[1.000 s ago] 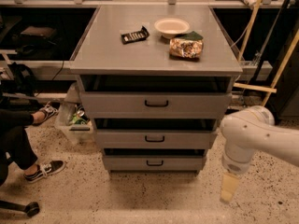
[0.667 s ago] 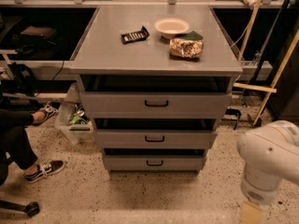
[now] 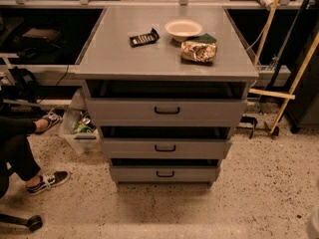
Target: Close middle drawer
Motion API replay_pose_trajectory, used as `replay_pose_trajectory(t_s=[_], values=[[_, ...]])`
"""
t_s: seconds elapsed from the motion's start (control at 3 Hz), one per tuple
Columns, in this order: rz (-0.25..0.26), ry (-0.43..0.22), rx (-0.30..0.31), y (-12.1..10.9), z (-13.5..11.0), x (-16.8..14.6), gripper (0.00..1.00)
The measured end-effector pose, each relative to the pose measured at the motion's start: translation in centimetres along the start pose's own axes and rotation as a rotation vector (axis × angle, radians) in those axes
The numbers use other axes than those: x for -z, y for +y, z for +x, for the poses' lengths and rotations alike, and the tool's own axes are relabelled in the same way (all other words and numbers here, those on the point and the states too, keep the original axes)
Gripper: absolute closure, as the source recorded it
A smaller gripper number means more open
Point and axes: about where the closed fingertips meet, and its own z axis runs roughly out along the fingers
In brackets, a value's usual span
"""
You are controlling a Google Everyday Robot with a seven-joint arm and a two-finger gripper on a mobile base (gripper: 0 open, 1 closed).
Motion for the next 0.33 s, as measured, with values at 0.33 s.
replay_pose_trajectory(t_s=[0.33], values=[[0.076,-0.018,-0.029,-0.18,0.89,3.05,0.0]])
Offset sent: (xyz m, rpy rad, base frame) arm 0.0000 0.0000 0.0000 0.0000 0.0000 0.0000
